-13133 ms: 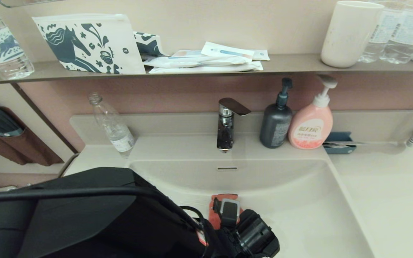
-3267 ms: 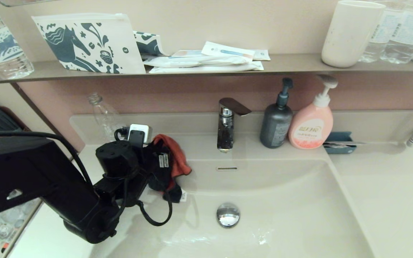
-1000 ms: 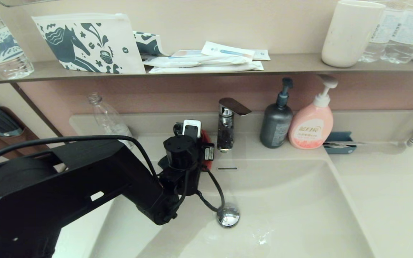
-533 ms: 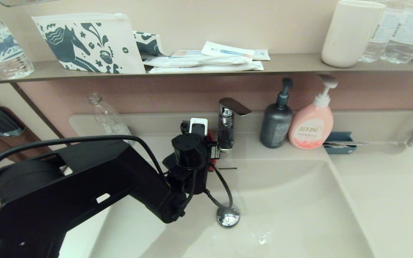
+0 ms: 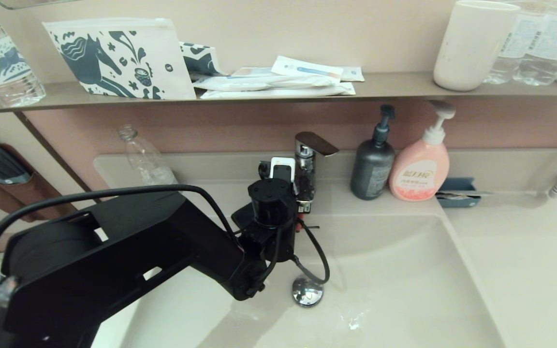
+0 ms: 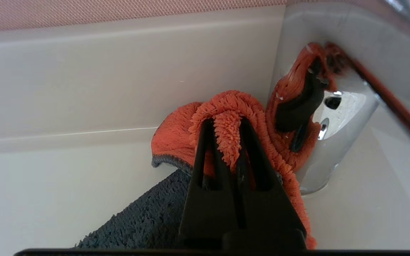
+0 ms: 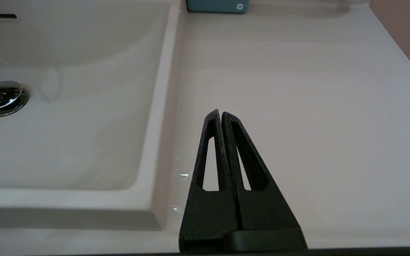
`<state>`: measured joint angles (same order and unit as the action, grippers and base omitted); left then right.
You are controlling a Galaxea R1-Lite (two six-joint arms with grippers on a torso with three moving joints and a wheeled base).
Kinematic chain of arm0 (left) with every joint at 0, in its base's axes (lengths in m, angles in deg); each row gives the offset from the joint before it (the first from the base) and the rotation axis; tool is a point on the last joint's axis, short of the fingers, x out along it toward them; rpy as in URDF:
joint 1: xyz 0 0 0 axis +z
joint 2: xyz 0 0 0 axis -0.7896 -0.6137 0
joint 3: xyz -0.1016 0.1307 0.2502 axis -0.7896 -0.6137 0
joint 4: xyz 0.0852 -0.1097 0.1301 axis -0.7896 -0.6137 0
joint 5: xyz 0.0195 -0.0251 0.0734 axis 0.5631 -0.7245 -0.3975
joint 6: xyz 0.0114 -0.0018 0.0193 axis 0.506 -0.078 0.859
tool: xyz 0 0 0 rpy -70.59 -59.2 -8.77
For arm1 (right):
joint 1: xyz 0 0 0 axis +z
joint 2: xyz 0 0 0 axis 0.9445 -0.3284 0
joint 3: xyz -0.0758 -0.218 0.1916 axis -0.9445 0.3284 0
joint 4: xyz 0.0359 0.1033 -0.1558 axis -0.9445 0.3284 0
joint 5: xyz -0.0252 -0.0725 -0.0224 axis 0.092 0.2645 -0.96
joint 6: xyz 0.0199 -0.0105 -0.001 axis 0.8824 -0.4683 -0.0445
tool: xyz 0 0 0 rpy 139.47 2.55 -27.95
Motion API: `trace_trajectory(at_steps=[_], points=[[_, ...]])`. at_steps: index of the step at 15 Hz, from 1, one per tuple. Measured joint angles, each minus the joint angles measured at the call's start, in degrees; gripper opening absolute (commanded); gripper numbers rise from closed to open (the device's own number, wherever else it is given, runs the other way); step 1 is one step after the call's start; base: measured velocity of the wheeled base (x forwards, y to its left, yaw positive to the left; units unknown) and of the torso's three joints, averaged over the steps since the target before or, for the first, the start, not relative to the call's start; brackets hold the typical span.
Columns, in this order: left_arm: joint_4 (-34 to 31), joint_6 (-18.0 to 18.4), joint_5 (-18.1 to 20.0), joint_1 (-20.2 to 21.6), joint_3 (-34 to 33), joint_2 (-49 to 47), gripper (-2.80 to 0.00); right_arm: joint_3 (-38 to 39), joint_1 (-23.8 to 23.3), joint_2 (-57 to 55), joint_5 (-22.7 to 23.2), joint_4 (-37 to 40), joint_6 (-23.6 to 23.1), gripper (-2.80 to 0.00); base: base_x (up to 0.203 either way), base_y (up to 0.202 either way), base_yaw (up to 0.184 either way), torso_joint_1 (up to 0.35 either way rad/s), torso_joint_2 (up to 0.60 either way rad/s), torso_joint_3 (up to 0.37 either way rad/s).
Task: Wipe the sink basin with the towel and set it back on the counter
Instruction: Wipe the sink
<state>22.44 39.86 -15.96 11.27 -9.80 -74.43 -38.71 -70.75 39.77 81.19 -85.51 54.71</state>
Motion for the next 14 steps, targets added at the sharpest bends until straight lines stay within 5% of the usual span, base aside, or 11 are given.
trace_trajectory(at_steps=[7,14], points=[[0.72,-2.33,0.63,1.69,-3.83,-0.01,-2.80,0.00,0.00,0.00,0.00,0.00,0.00,-2.80,0.000,0.000,0.000,0.000,0.00,0.000],[4.24,-2.56,5.48,8.78,-15.74,5.75,-2.80,0.00,0.00,0.00,0.00,0.00,0.00,-2.80,0.000,0.000,0.000,0.000,0.00,0.000]])
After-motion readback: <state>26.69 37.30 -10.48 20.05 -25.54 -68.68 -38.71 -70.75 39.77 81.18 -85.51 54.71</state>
